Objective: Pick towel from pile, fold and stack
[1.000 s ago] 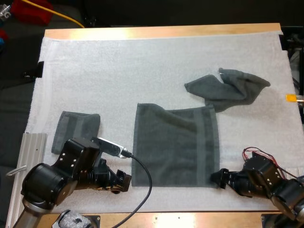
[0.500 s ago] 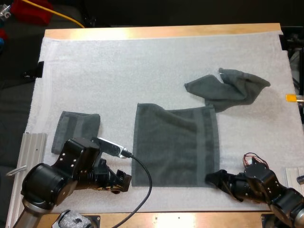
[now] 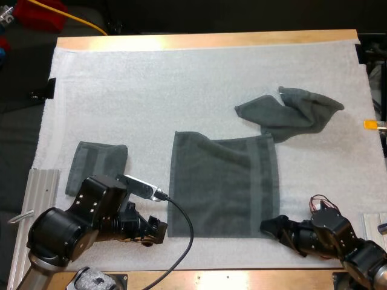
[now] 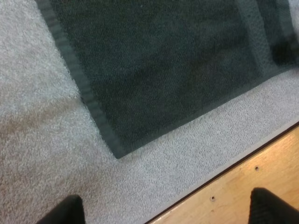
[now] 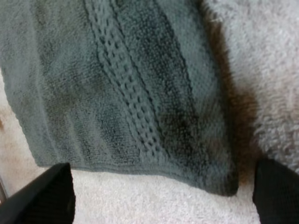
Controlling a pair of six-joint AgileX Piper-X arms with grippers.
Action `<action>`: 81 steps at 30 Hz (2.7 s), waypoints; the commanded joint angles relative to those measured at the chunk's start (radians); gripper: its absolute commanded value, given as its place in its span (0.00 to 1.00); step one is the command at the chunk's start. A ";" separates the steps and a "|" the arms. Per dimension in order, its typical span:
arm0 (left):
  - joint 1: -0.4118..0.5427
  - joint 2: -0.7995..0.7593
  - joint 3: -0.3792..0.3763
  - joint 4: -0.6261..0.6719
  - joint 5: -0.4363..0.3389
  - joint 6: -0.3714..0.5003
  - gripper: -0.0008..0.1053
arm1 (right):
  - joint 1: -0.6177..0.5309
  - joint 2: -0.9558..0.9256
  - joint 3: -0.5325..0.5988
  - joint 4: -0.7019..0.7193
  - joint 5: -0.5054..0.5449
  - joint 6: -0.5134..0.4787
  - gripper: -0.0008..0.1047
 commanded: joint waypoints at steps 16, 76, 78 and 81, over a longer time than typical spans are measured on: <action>-0.006 -0.006 -0.001 0.003 0.005 -0.003 0.65 | 0.000 0.088 0.004 -0.081 -0.049 0.032 0.69; 0.251 0.313 0.565 -0.740 0.342 -0.304 0.65 | 0.000 0.088 0.004 -0.081 -0.072 0.028 0.03; 0.251 0.344 0.565 -0.750 0.357 -0.277 0.65 | 0.000 0.088 0.004 -0.081 -0.072 0.028 0.03; 0.251 0.389 0.565 -0.759 0.381 -0.240 0.65 | 0.000 0.088 0.004 -0.081 -0.072 0.028 0.03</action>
